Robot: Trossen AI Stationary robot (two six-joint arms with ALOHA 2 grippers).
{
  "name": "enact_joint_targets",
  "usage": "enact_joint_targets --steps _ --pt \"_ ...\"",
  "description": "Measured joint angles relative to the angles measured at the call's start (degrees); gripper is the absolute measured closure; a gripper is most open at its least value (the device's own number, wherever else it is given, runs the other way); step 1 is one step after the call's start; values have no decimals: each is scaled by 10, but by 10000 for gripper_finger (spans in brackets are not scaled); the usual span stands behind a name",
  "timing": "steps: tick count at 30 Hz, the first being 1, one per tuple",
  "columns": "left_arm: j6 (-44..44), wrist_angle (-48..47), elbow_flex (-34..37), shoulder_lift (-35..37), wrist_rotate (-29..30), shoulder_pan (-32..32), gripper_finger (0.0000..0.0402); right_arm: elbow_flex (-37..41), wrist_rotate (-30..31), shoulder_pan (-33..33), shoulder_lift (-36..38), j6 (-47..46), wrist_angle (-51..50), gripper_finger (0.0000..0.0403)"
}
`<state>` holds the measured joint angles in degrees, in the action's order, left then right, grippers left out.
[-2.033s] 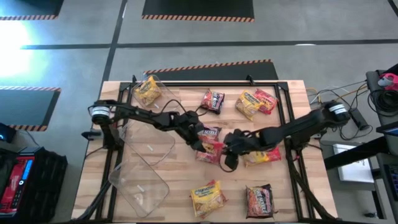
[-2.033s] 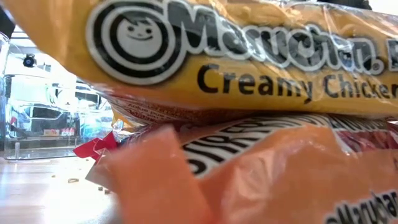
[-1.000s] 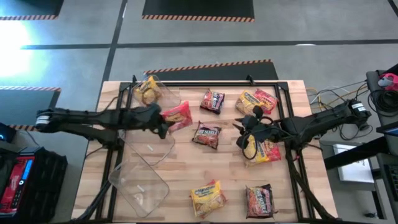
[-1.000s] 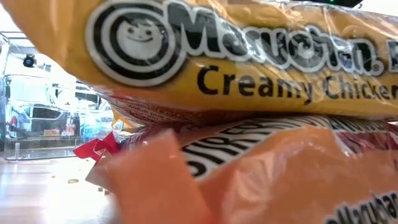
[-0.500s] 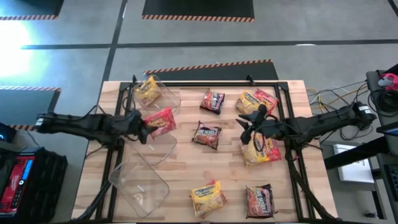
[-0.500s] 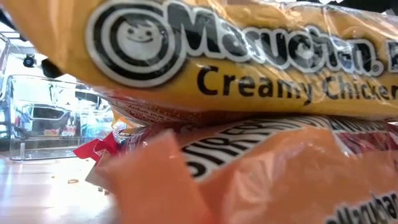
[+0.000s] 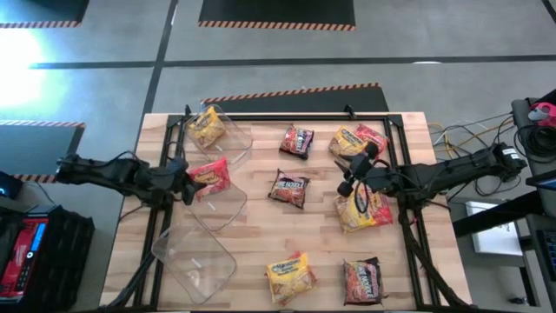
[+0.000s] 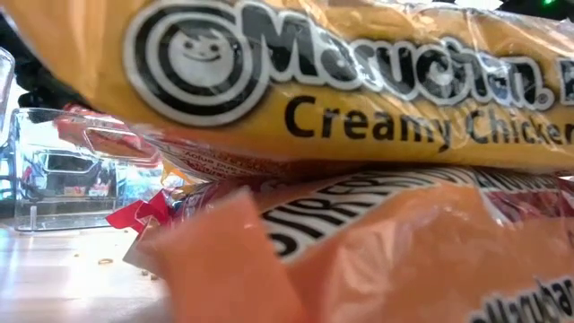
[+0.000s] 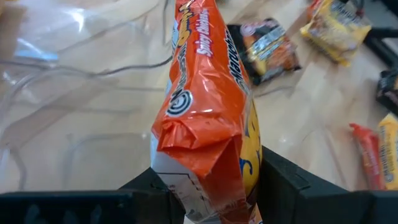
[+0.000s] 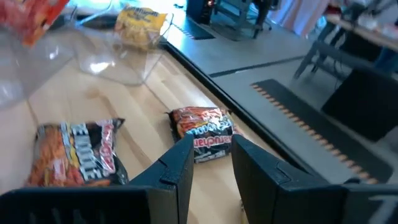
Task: Sort Maruchan noodles
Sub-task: Put the noodles pack into the middle transparent bin
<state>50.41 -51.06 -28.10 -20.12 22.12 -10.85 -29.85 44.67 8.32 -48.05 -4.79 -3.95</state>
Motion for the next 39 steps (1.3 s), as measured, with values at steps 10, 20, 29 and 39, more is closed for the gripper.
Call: enact_joint_targets --steps 10,20,29,39 --pt "11 -49 0 30 6 0 276 -2 29 -2 -5 79 -2 303" --pt "40 -49 0 5 7 0 276 -4 31 -3 -9 79 -1 303" --pt "84 -106 -43 -55 8 0 276 -4 31 -3 -10 79 0 303" --pt "192 -171 -82 -142 13 1 276 -4 31 -3 -10 79 0 303"
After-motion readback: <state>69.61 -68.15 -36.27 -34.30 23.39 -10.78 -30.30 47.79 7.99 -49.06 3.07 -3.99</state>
